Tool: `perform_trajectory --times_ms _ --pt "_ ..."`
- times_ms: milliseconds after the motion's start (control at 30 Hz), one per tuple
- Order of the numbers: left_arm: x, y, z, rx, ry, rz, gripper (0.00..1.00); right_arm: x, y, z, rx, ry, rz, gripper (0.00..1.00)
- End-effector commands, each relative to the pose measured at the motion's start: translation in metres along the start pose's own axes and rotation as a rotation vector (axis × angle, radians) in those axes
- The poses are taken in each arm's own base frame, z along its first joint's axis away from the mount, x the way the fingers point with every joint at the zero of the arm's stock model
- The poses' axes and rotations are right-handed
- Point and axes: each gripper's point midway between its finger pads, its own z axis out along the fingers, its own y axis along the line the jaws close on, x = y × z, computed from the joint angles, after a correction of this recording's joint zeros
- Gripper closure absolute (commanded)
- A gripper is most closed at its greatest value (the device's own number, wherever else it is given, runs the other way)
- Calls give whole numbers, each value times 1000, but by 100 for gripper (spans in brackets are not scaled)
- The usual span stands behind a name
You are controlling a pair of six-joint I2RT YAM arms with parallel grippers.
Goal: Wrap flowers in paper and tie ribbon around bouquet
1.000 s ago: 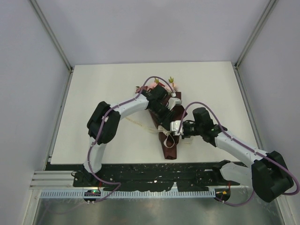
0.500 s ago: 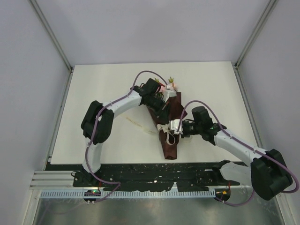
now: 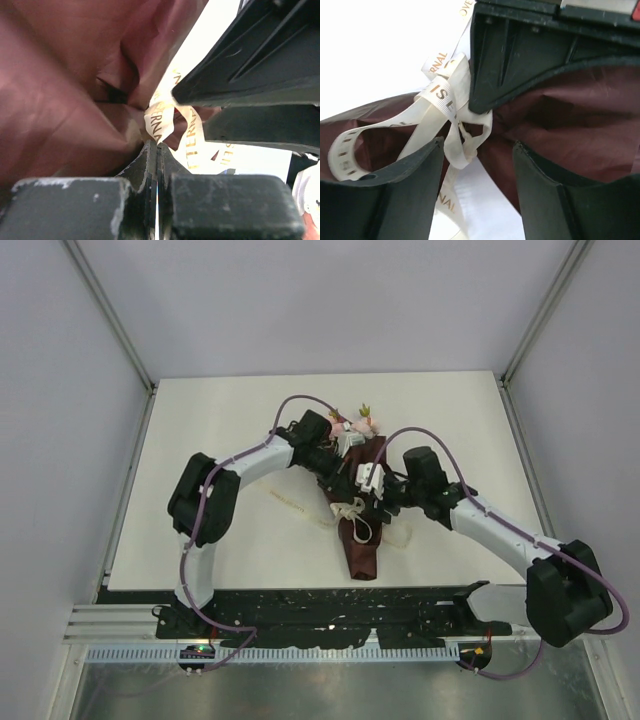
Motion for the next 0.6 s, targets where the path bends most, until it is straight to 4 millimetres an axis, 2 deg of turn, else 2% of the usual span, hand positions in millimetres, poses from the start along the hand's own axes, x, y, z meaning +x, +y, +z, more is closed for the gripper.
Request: perform_trajectory --times_ms 0,133,300,433,567 --pt "-24 -15 -14 18 -79 53 100 -31 -10 -30 56 -10 71 35" --pt "-28 -12 -13 2 -98 38 100 -38 4 -43 12 15 189 28" --pt "-30 -10 -14 -21 -109 13 100 -48 27 -46 -107 43 407 25" --pt "-29 -7 -12 -35 -108 0 100 -32 36 -34 -133 155 490 27" --pt "-27 -6 -13 -38 -109 -4 100 -25 34 -23 -78 174 503 31"
